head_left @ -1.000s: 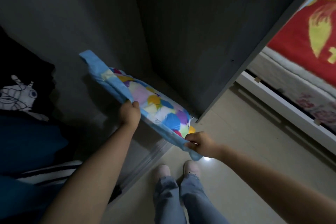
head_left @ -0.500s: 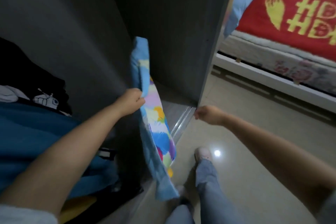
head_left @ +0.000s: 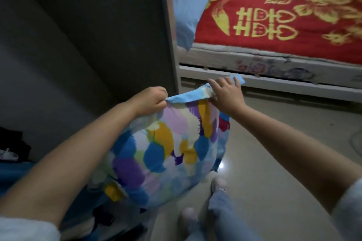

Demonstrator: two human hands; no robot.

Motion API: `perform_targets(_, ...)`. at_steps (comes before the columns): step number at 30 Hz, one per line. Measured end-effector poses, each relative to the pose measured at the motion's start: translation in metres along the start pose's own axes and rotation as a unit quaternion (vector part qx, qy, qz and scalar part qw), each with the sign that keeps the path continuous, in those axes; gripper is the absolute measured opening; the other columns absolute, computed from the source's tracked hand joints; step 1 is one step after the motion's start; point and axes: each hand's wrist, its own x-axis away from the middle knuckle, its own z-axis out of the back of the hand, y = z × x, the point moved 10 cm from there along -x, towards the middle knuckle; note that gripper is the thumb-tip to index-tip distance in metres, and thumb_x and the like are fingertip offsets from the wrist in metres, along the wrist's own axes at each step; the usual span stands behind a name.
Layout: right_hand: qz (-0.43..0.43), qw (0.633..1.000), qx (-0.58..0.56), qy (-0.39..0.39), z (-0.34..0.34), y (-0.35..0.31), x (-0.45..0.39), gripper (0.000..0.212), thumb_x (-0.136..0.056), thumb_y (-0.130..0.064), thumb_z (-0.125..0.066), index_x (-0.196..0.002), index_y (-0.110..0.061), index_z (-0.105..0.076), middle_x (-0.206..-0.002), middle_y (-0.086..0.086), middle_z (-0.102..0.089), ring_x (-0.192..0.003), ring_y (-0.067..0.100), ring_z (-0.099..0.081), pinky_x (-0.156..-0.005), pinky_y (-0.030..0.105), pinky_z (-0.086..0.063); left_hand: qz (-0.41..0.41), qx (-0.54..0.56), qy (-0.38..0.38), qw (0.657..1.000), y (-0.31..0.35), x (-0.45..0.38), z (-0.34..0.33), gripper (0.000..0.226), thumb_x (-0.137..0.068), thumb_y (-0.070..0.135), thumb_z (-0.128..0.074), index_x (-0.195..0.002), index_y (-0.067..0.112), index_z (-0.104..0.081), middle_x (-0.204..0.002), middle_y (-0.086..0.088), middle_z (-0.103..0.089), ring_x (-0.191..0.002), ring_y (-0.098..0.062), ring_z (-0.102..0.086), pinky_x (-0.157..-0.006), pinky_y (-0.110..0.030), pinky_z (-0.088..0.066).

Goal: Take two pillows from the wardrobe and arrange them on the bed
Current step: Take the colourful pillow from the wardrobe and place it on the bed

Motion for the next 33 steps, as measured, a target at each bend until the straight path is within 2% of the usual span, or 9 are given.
perform_targets(6, -0.036, 0.996, 0.059, -0.063, 0.028, 0.117, -0.018, 0.025, -0.084, -0.010, -0.054, -0.109, -0.011, -0.060, -0.117, 0.011, -0.059, -0.115, 0.028, -0.050, -0.111, 0.045, -0.023, -0.044, -0.012, 0.029, 0.999, 0.069, -0.109, -0.010, 0.019, -0.086, -0.003, -0.050, -0.086, -0.015, -0.065, -0.101, -0.027, -0.063, -0.091, -0.036, -0.061, -0.077, -0.034, -0.045)
perform_targets(10, -0.028, 0.991, 0.091, -0.094, 0.041, 0.204, -0.044, 0.021, -0.085, -0.004, -0.048, -0.102, -0.011, -0.059, -0.114, 0.010, -0.061, -0.109, 0.029, -0.054, -0.101, 0.041, -0.034, -0.079, -0.055, -0.003, 0.995, 0.114, -0.200, -0.025, 0.021, -0.086, 0.001, -0.050, -0.086, -0.014, -0.064, -0.102, -0.026, -0.063, -0.092, -0.036, -0.061, -0.080, -0.041, -0.049)
perform_targets(13, -0.018, 0.993, 0.076, -0.085, 0.056, 0.254, -0.073, 0.027, -0.088, -0.002, -0.044, -0.110, -0.010, -0.055, -0.120, 0.012, -0.057, -0.113, 0.029, -0.051, -0.100, 0.041, -0.035, -0.090, -0.106, -0.019, 0.990, 0.132, -0.260, -0.019, 0.022, -0.087, 0.004, -0.050, -0.088, -0.012, -0.065, -0.104, -0.022, -0.063, -0.093, -0.035, -0.061, -0.082, -0.041, -0.049)
perform_targets(15, -0.041, 0.996, 0.054, -0.057, 0.075, 0.286, -0.102, 0.030, -0.086, 0.002, -0.041, -0.112, -0.007, -0.053, -0.117, 0.015, -0.056, -0.113, 0.032, -0.050, -0.111, 0.047, -0.025, -0.087, -0.121, 0.010, 0.989, 0.139, -0.301, 0.001, 0.021, -0.087, 0.004, -0.051, -0.084, -0.012, -0.064, -0.101, -0.023, -0.063, -0.089, -0.035, -0.061, -0.077, -0.040, -0.048)
perform_targets(18, -0.065, 0.997, 0.025, 0.044, 0.122, 0.323, -0.155, 0.020, -0.084, 0.004, -0.039, -0.099, 0.002, -0.052, -0.103, 0.023, -0.057, -0.101, 0.036, -0.054, -0.115, 0.054, -0.012, -0.074, -0.132, 0.061, 0.987, 0.139, -0.372, 0.042, 0.022, -0.088, 0.004, -0.050, -0.085, -0.013, -0.064, -0.101, -0.023, -0.063, -0.088, -0.037, -0.060, -0.071, -0.041, -0.046)
perform_targets(22, -0.077, 0.988, 0.036, 0.130, 0.177, 0.364, -0.238, 0.021, -0.085, -0.006, -0.041, -0.100, 0.003, -0.053, -0.105, 0.022, -0.058, -0.102, 0.037, -0.054, -0.110, 0.050, -0.022, -0.053, -0.142, 0.129, 0.980, 0.129, -0.471, 0.097, 0.024, -0.091, 0.007, -0.047, -0.085, -0.012, -0.061, -0.102, -0.023, -0.060, -0.085, -0.039, -0.058, -0.061, -0.034, -0.034)
perform_targets(26, -0.090, 0.972, 0.098, 0.193, 0.224, 0.404, -0.335, 0.023, -0.088, -0.015, -0.045, -0.102, 0.001, -0.052, -0.108, 0.021, -0.060, -0.102, 0.035, -0.053, -0.092, 0.044, -0.035, -0.048, -0.161, 0.183, 0.969, 0.114, -0.577, 0.147, 0.026, -0.094, 0.010, -0.045, -0.091, -0.011, -0.059, -0.103, -0.027, -0.060, -0.090, -0.040, -0.059, -0.067, -0.041, -0.043)
perform_targets(30, -0.099, 0.948, 0.150, 0.262, 0.273, 0.441, -0.428, 0.024, -0.088, -0.023, -0.052, -0.095, 0.000, -0.056, -0.102, 0.020, -0.065, -0.101, 0.036, -0.049, -0.086, 0.043, -0.034, -0.028, -0.069, 0.201, 0.977, 0.087, -0.682, 0.207, 0.026, -0.097, 0.015, -0.041, -0.089, -0.005, -0.057, -0.097, -0.031, -0.062, -0.090, -0.041, -0.060, -0.074, -0.044, -0.048)
perform_targets(33, -0.103, 0.936, 0.149, 0.302, 0.302, 0.470, -0.495, 0.022, -0.087, -0.020, -0.052, -0.092, 0.000, -0.057, -0.098, 0.021, -0.065, -0.103, 0.036, -0.047, -0.084, 0.042, -0.023, -0.016, -0.004, 0.197, 0.980, 0.070, -0.757, 0.245, 0.027, -0.099, 0.018, -0.040, -0.087, 0.001, -0.057, -0.091, -0.029, -0.060, -0.090, -0.038, -0.060, -0.069, -0.037, -0.044)
